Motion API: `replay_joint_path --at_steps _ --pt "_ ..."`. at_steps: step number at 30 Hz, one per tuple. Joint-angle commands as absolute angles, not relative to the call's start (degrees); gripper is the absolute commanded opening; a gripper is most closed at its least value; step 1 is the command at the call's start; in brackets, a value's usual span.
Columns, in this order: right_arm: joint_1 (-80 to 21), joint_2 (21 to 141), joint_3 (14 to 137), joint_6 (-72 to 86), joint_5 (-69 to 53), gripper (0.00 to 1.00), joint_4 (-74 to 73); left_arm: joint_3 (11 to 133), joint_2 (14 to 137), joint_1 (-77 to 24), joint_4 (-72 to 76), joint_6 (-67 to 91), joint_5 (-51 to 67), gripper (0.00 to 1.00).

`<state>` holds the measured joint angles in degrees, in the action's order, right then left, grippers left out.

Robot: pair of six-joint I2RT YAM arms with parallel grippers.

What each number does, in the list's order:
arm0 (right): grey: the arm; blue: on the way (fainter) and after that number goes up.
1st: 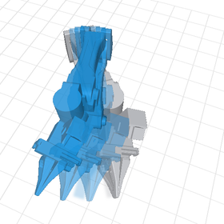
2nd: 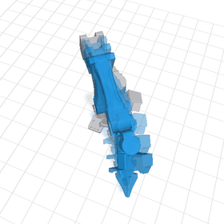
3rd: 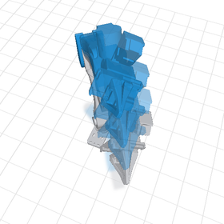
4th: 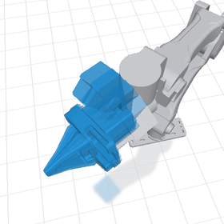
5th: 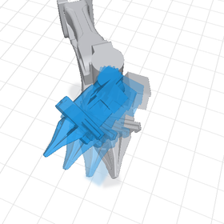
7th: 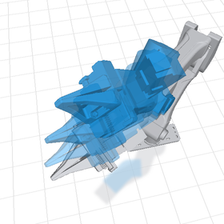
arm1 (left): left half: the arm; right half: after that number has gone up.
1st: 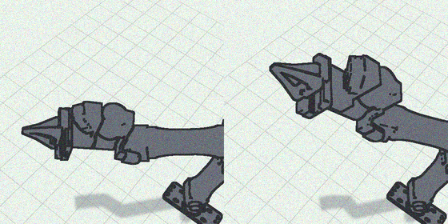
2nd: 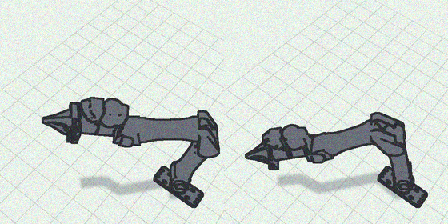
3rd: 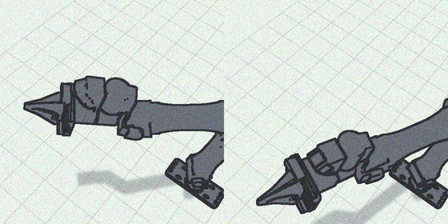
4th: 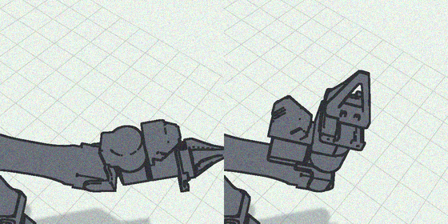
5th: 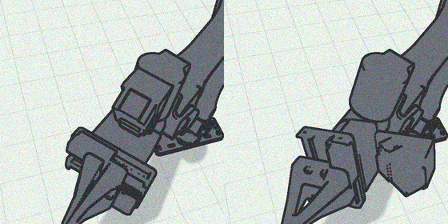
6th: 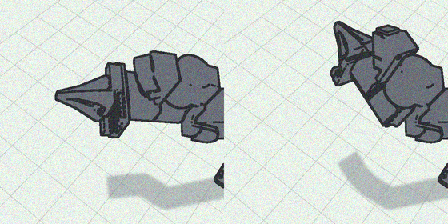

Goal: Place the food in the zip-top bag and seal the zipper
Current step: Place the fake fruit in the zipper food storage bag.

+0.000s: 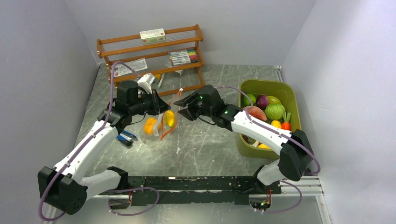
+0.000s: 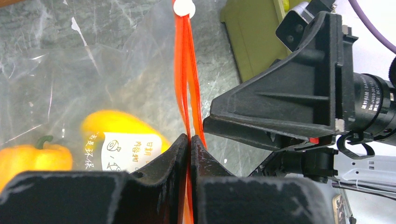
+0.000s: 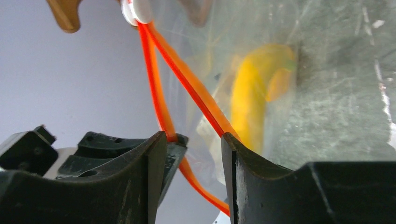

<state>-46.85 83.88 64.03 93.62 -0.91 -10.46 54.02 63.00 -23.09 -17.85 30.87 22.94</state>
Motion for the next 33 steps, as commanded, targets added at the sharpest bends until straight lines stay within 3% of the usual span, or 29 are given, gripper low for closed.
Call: replay_joint_path --at_steps 1,8,13,17,22,33 --pt "-47.11 82.59 63.6 94.68 -2.27 0.46 -4.22 56.34 62.7 -23.42 -16.18 31.77 22.85 0.07" --pt "-47.05 82.34 64.98 86.55 -3.67 0.45 -6.82 56.6 62.8 -23.47 -16.75 31.61 22.19 0.07" --pt "-47.02 82.26 72.55 72.05 0.05 0.45 -17.13 56.21 62.82 -23.47 -16.97 31.02 21.4 0.07" --pt "-46.77 81.3 79.07 58.28 7.54 0.46 -25.78 56.63 63.0 -23.47 -18.16 29.39 20.43 0.07" --pt "-45.54 76.4 76.89 45.66 23.17 0.46 -28.27 57.09 63.28 -23.47 -21.45 25.72 16.73 0.07" --pt "-29.22 71.38 81.76 25.2 30.25 0.48 -41.34 56.62 62.99 -23.46 -22.75 24.4 16.68 0.07"
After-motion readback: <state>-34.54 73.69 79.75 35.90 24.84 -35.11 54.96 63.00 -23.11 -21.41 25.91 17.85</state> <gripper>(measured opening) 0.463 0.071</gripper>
